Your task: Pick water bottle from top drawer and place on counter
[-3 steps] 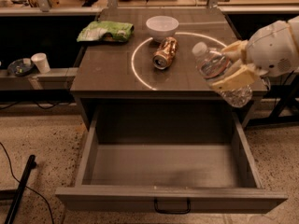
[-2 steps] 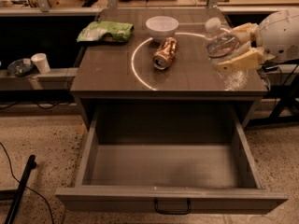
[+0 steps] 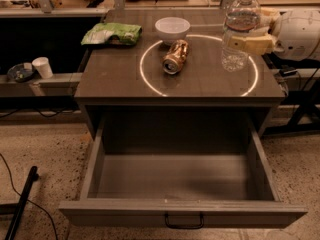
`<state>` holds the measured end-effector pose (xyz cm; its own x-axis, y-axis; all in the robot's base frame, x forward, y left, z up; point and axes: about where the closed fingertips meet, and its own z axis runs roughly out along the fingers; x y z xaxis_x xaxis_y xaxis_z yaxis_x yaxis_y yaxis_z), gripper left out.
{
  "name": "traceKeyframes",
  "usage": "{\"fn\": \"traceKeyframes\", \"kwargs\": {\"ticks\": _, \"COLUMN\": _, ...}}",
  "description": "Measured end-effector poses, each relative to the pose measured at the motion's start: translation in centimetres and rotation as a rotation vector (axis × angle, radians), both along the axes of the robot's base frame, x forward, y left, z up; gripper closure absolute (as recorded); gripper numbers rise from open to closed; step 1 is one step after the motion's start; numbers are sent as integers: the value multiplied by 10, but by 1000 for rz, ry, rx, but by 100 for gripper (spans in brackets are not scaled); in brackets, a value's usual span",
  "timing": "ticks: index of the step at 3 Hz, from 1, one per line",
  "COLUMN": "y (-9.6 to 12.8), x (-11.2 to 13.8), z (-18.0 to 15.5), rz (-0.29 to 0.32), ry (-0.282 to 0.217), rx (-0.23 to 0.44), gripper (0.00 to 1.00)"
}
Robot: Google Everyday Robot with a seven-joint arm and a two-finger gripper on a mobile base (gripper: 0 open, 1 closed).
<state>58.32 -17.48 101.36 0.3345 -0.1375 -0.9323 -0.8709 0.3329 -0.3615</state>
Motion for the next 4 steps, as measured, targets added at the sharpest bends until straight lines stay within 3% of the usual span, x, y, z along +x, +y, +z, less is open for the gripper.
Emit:
{"fn": "traceKeyframes", "kwargs": {"ticks": 1, "y": -5, "x": 27, "z": -3, "rz": -76, "ry": 20, "rx": 131, "gripper": 100}}
{"fn": "traceKeyframes", "kwargs": {"ticks": 2, "y": -17, "x": 66, "z": -32, "rz": -170, "ry": 172, "rx": 211, "gripper": 100}}
{"fn": "traceKeyframes", "kwargs": {"ticks": 3, "y": -25, "x": 88, "z": -68, "rz": -244, "ry": 298, "rx": 221, "gripper": 100}}
{"fn": "traceKeyframes", "kwargs": {"ticks": 4, "y": -27, "x": 97, "z": -92, "rz": -276, "ry": 338, "rx": 224, "gripper": 100}}
